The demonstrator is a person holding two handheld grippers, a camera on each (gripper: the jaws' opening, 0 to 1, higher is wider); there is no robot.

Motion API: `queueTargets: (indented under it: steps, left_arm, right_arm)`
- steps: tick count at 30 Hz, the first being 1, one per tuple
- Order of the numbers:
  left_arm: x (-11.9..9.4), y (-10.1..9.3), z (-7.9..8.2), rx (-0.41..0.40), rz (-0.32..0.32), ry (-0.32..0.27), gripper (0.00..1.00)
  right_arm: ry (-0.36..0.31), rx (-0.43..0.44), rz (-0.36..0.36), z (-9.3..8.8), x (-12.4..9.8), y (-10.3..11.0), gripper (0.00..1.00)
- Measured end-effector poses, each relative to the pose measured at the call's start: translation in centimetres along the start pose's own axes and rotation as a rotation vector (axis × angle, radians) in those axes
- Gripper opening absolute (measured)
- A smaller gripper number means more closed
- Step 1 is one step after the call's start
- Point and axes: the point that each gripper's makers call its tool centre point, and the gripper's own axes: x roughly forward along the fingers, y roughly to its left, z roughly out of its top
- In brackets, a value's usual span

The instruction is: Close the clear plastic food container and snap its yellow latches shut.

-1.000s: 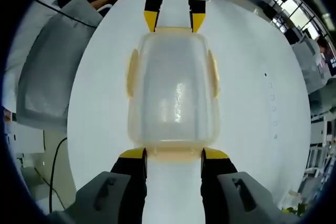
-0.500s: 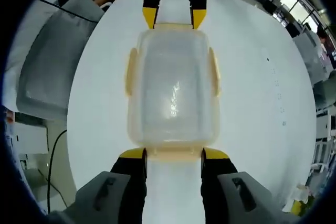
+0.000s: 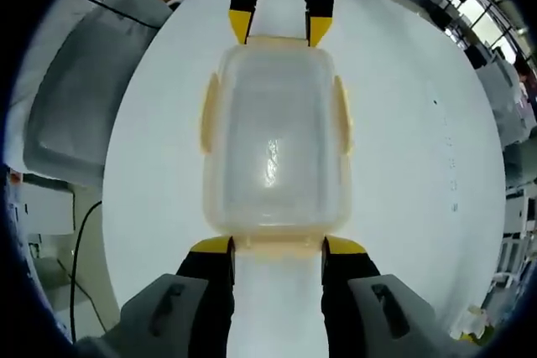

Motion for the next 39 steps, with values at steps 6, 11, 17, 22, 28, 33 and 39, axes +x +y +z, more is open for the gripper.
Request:
queueTargets:
  steps: [6, 11, 17, 22, 28, 33, 39]
  left_arm:
    - [0.1, 0.1, -0.1, 0.023, 0.004, 0.012, 0.34]
    - [0.2, 0.4, 0.0, 0.039, 0.019, 0.015, 0.34]
    - [0.3, 0.6, -0.1, 0.064, 0.03, 0.0, 0.35]
    - [0.7, 0.9, -1.5, -0.004, 0.05, 0.023, 0.38]
    - [-0.3, 0.3, -2.4, -0.418, -0.021, -0.087, 0.61]
    - [-2.5, 0.1, -1.6, -0.882, -0.165, -0.268, 0.55]
    - [-3.9, 1.4, 0.8, -1.318, -0.303, -0.585, 0.38]
  right_arm:
    - [0.0, 0.018, -0.006, -0.2, 0.2, 0.0, 0.37]
    - [-0.02, 0.041, -0.007, -0.3, 0.2, 0.0, 0.37]
    - [-0.041, 0.09, -0.014, -0.5, 0.2, 0.3, 0.37]
    - [-0.037, 0.188, 0.005, -2.0, 1.1, 0.9, 0.34]
    - [-0.035, 0.434, -0.018, -5.1, 0.9, 1.0, 0.43]
    - [-0.087, 0.78, -0.061, -6.9, -0.1, -0.1, 0.39]
    - [-0.192, 0.976, -0.054, -5.5, -1.5, 0.0, 0.41]
